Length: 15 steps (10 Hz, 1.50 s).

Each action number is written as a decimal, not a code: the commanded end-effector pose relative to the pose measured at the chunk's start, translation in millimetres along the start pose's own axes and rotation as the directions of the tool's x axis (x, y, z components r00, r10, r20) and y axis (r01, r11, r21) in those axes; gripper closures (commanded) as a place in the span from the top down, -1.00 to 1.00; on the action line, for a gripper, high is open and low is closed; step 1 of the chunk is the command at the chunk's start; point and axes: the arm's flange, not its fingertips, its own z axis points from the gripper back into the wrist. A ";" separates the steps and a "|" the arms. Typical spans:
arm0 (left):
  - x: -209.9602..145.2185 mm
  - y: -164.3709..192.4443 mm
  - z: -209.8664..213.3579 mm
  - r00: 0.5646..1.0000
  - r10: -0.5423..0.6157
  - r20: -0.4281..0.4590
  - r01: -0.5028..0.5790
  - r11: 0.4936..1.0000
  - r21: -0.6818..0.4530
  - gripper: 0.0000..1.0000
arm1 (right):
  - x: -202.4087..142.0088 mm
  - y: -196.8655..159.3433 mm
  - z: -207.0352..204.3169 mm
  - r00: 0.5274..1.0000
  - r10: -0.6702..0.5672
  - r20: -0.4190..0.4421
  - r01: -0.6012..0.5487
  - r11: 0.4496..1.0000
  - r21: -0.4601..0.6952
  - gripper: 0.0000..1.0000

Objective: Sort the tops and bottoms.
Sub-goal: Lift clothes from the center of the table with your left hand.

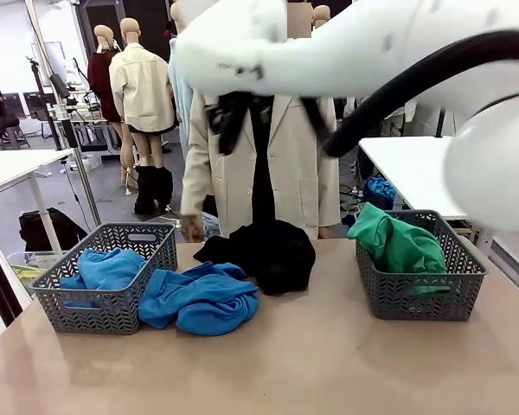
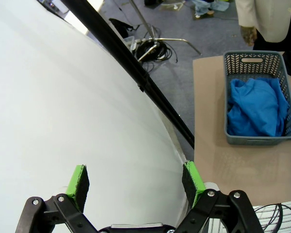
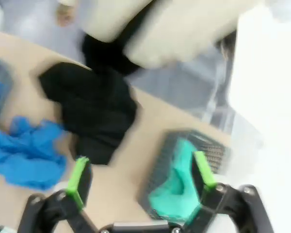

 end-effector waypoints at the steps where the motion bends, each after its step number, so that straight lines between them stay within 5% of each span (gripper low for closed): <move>1: 0.0 1.8 -0.6 1.000 -0.005 0.002 0.005 1.000 0.014 1.00 | -128.8 -67.2 -13.2 0.992 -0.008 -0.124 -0.017 0.979 -0.201 1.00; 3: 0.0 1.8 -0.6 1.000 -0.005 0.002 0.005 1.000 0.014 1.00 | -196.8 -128.9 -20.0 0.974 -0.131 -0.185 0.072 0.952 -0.296 1.00; 4: 0.0 1.8 -0.6 1.000 -0.005 0.002 0.005 1.000 0.014 1.00 | -71.3 -96.2 -3.3 0.990 -0.054 -0.130 0.028 0.980 -0.196 1.00; 8: 0.0 1.8 -0.6 1.000 -0.005 0.002 0.005 1.000 0.014 1.00 | -71.3 -96.2 -3.3 0.990 -0.054 -0.130 0.028 0.980 -0.196 1.00; 9: 0.0 1.8 -0.6 1.000 -0.005 0.002 0.005 1.000 0.014 1.00 | -82.9 -89.4 -3.5 0.990 -0.040 -0.133 0.014 0.981 -0.192 1.00; 11: 0.0 1.8 -0.6 1.000 -0.005 0.002 0.005 1.000 0.014 1.00 | -125.8 -155.7 -31.3 0.949 -0.170 -0.265 0.125 0.976 -0.179 1.00; 15: 0.0 1.8 -0.6 1.000 -0.005 0.002 0.005 1.000 0.014 1.00 | -236.4 -246.5 -41.1 0.834 -0.464 -0.297 0.428 0.885 -0.181 1.00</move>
